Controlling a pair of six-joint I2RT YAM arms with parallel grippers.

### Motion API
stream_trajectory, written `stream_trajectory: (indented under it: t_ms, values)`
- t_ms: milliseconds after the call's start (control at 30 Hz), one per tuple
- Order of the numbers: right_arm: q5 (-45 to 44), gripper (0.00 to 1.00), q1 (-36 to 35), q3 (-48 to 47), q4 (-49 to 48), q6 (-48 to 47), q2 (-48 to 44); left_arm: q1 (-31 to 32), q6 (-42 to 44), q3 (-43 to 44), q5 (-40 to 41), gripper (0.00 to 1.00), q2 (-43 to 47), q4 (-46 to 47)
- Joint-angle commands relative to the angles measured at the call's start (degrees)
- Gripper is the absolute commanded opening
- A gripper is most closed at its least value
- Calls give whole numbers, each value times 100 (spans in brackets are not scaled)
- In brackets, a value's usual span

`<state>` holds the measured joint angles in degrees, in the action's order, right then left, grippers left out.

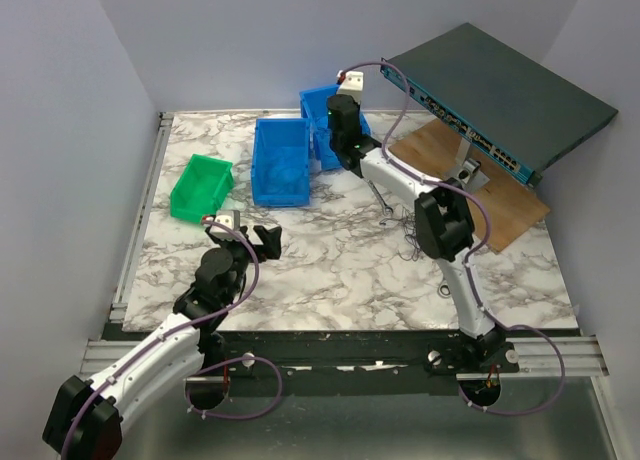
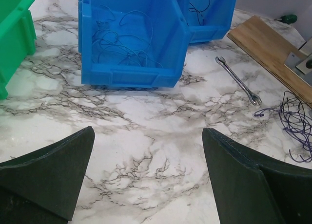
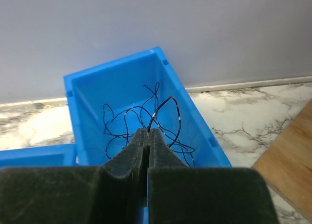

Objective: Untangle the cables

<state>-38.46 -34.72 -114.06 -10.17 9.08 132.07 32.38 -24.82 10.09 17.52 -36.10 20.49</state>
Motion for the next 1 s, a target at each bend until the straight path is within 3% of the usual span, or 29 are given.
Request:
stream_trajectory:
  t_ms: [0, 133, 167, 267, 333, 533, 667, 967]
  values:
    - [-87, 1, 84, -771, 17, -840, 840, 21, 74, 178, 93, 95, -44, 86]
    - [185, 1, 91, -1207, 299, -1015, 1321, 16, 98, 204, 94, 95, -113, 95]
    - [356, 7, 93, -1282, 532, -840, 1334, 16, 100, 213, 85, 95, -138, 104]
    - [965, 49, 89, -1143, 1007, -371, 960, 17, 115, 254, 5, 95, -202, 95]
    - [1290, 61, 88, -785, 1213, -103, 500, 15, 125, 298, -92, 95, -244, 54]
    - [1980, 75, 88, 572, 1504, 630, -959, 20, 161, 399, -435, 97, -418, 32]
    - [2229, 83, 87, 2116, 1571, 1109, -2077, 28, 222, 545, -841, 98, -733, 71]
    - [1504, 89, 88, 5475, 2160, 1637, -4448, 226, 447, 873, -2027, 98, -1462, 362]
